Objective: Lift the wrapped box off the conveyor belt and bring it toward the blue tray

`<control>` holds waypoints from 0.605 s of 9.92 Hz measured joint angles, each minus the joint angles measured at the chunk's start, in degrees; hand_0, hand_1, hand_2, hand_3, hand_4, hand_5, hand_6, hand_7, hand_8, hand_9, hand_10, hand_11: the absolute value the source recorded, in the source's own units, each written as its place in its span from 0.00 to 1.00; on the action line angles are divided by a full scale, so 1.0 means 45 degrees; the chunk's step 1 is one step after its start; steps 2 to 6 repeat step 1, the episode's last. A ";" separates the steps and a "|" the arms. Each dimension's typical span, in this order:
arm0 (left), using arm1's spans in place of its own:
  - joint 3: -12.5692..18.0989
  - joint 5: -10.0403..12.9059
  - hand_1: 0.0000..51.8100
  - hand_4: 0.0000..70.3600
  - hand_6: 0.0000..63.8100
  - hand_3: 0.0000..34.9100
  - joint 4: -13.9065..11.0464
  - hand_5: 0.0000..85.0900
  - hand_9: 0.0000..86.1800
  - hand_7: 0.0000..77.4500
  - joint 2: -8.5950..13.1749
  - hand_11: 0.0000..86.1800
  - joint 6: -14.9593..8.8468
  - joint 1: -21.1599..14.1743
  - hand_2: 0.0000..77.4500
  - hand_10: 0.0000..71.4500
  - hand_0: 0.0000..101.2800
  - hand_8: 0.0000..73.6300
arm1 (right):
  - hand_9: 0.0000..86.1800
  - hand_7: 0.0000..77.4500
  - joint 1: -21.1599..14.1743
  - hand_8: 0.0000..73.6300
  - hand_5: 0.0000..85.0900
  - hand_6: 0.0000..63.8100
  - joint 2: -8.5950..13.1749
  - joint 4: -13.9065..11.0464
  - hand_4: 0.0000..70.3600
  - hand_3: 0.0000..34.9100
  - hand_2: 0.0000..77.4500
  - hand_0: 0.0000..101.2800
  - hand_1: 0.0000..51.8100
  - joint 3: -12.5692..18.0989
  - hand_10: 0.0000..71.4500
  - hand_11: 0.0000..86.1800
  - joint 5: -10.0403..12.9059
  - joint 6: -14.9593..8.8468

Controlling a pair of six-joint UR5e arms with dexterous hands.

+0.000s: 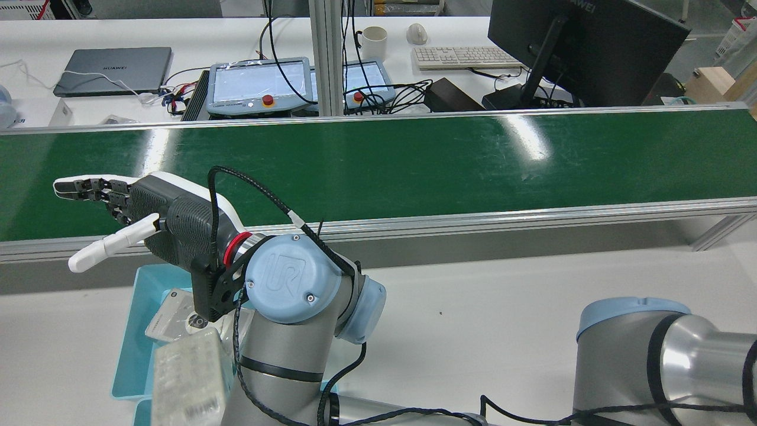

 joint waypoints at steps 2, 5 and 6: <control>0.0000 0.0000 0.00 0.00 0.01 0.00 0.0000 0.01 0.01 0.01 0.0000 0.01 0.0000 0.0000 0.01 0.01 0.00 0.01 | 0.01 0.13 0.0066 0.00 0.22 0.08 -0.0061 -0.0007 0.15 0.00 0.02 0.49 0.27 0.0158 0.00 0.02 0.0023 0.0030; 0.0000 0.0000 0.00 0.00 0.01 0.00 0.0000 0.01 0.01 0.01 0.0000 0.01 0.0000 0.0000 0.01 0.01 0.00 0.01 | 0.01 0.13 0.0066 0.00 0.22 0.08 -0.0061 -0.0007 0.15 0.00 0.02 0.49 0.27 0.0158 0.00 0.02 0.0023 0.0030; 0.0000 0.0000 0.00 0.00 0.01 0.00 0.0000 0.01 0.01 0.01 0.0000 0.01 0.0000 0.0000 0.01 0.01 0.00 0.01 | 0.01 0.13 0.0066 0.00 0.22 0.08 -0.0061 -0.0007 0.15 0.00 0.02 0.49 0.27 0.0158 0.00 0.02 0.0023 0.0030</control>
